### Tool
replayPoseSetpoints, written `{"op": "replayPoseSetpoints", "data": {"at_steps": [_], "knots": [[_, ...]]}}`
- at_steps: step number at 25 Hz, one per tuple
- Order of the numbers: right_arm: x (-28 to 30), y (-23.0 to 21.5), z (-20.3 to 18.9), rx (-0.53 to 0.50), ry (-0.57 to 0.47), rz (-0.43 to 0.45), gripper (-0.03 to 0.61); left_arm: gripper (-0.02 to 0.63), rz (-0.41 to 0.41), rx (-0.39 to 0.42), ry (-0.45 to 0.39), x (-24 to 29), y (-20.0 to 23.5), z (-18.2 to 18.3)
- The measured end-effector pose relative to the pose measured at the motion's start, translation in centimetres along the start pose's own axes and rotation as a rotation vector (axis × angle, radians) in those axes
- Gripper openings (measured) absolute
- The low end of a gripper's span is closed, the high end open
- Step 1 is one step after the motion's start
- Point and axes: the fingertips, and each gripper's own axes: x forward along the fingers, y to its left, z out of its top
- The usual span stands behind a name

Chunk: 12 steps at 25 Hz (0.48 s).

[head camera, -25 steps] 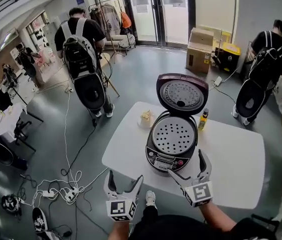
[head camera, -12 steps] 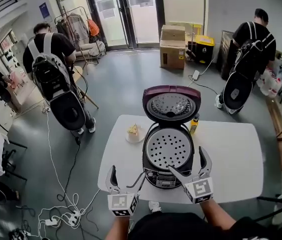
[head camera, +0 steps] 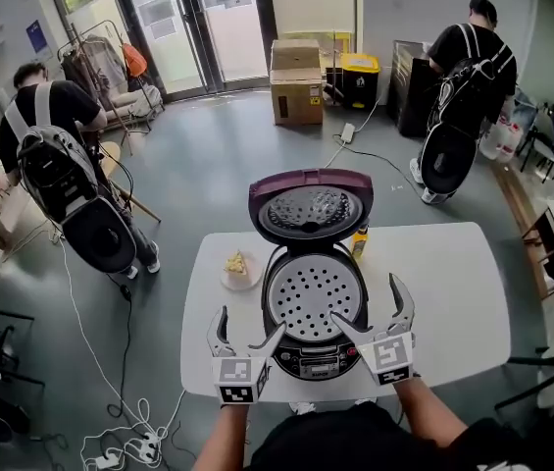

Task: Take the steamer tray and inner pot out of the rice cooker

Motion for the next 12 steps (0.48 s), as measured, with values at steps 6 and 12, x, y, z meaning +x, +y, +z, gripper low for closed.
{"op": "replayPoseSetpoints", "data": {"at_steps": [6,12], "knots": [[3.2,-1.3,-2.3,-0.055,0.093,0.010,0.565,0.535,0.005,0.073,0.223,4.1,0.6,-2.2],[6.8,-2.2,-6.5,-0.113,0.274,0.012,0.565,0.534,0.017,0.139,0.345,7.6,2.1,-3.1]]}}
